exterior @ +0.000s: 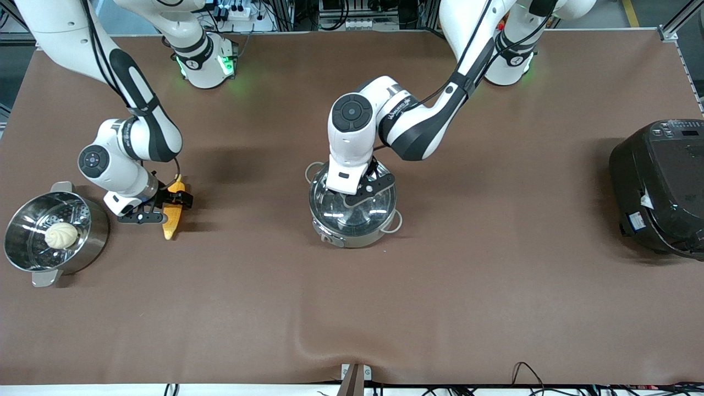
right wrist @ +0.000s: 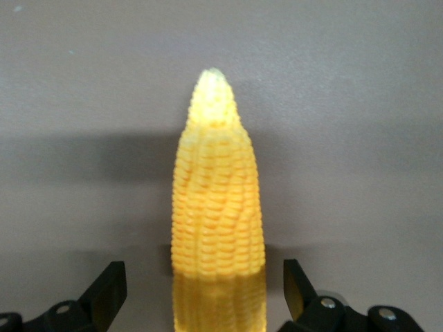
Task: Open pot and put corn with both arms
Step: 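Lift the glass lid off the pot with the left gripper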
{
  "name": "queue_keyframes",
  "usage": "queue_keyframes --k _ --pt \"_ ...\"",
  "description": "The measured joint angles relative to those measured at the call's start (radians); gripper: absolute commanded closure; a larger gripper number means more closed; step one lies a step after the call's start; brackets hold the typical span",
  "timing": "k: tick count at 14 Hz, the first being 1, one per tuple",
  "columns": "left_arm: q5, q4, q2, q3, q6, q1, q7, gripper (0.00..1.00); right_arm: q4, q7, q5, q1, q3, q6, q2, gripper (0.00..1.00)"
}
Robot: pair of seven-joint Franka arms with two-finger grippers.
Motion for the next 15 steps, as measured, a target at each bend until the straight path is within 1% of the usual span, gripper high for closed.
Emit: queue_keyframes --k 1,2,3,5,7,8,10,11,12,13,15 --pt "0.0 0.001 0.0 0.0 -0.004 0.0 0.0 1.0 0.0 -0.001 0.0 -0.003 0.0 0.0 0.001 0.21" --pt "0.0 0.005 0.0 0.0 -0.018 0.0 0.0 1.0 0.0 -0.001 0.0 -0.003 0.0 0.0 0.001 0.39" --pt "0.0 0.014 -0.001 0.001 -0.048 0.0 0.003 1.0 0.0 -0.002 0.0 -0.003 0.001 0.0 0.001 0.49" --pt "0.0 0.035 -0.025 0.014 -0.169 0.001 0.037 1.0 0.001 -0.002 -0.001 -0.003 0.002 -0.002 0.004 0.61" --pt "0.024 0.043 -0.097 0.034 -0.254 0.007 0.113 1.0 0.002 -0.002 -0.001 -0.003 0.002 -0.002 0.008 0.82" --pt "0.056 0.044 -0.145 0.046 -0.296 0.015 0.167 1.0 0.004 -0.002 -0.001 -0.003 0.002 -0.004 0.007 0.89" --pt "0.083 0.041 -0.247 0.066 -0.383 0.076 0.309 1.0 0.021 -0.002 -0.001 -0.002 0.006 -0.009 0.0 0.92" --pt "0.084 0.035 -0.289 0.068 -0.404 0.135 0.403 1.0 0.039 -0.002 -0.001 0.001 0.009 -0.038 -0.012 0.93" --pt "0.083 0.025 -0.322 0.068 -0.411 0.204 0.502 1.0 0.069 -0.002 -0.001 0.006 0.013 -0.103 -0.032 0.93" --pt "0.078 0.009 -0.345 0.068 -0.413 0.274 0.595 1.0 0.115 -0.002 -0.001 0.019 0.015 -0.209 -0.056 0.93" --pt "0.069 -0.031 -0.36 0.068 -0.411 0.379 0.709 1.0 0.226 0.014 0.0 0.07 0.018 -0.439 -0.097 0.93"
